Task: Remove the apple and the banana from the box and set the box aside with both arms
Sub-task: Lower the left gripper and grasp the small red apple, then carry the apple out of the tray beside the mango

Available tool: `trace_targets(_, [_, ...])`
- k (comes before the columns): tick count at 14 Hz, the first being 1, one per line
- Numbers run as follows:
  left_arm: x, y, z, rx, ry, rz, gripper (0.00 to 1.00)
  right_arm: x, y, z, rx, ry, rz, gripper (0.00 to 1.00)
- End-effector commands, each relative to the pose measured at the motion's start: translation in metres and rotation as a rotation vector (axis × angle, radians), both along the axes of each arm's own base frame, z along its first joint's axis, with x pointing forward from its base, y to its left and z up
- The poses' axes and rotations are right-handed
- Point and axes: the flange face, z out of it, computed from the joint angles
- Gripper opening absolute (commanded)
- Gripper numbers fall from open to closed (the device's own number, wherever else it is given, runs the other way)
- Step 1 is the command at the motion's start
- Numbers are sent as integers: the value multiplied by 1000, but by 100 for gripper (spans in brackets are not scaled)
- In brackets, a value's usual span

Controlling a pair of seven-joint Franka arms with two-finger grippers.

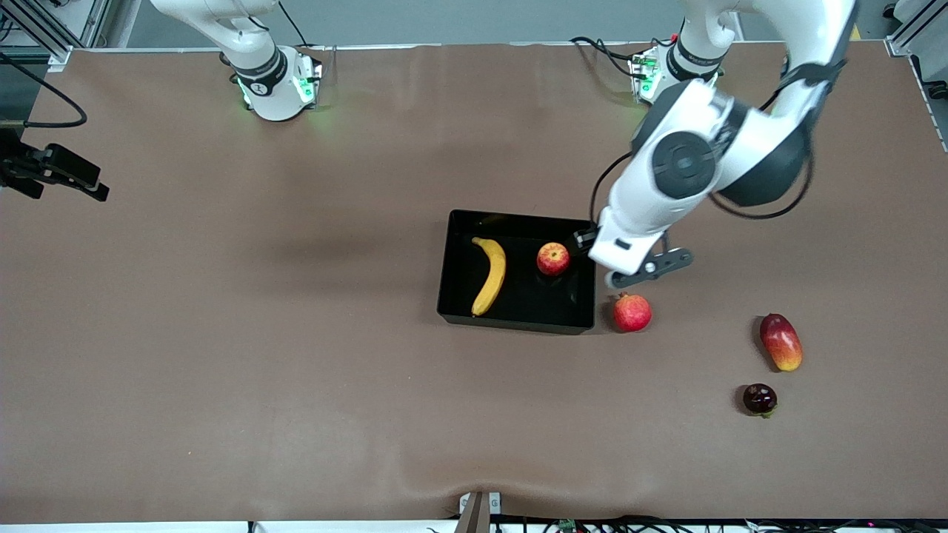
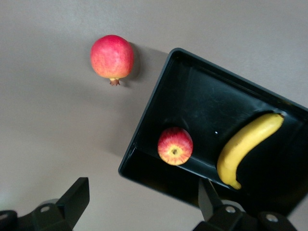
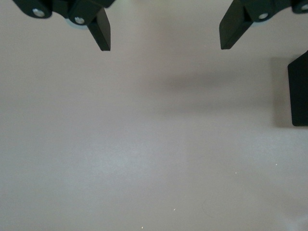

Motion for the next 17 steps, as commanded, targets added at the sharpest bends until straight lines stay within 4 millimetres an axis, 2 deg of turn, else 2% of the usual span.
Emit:
trace_targets(1, [-1, -30, -39, 49, -16, -15, 100, 2, 2, 3, -12, 1, -2, 100])
trace_targets(3, [1, -47, -76, 48, -32, 3, 100, 2, 2, 3, -12, 2, -2, 100])
trace_targets(5, [-7, -63, -104, 79, -34, -6, 100, 2, 2, 3, -12, 1, -2, 100])
trace_targets(9, [-23, -79, -160, 116, 10, -14, 100, 2, 3, 3, -12, 2, 0, 100])
trace_targets(12, [-37, -74, -190, 147, 9, 8, 100, 2, 4, 3, -12, 1, 1, 100])
trace_targets(17, [-50, -70, -215, 170, 28, 10, 100, 2, 4, 2, -12, 2, 1, 100])
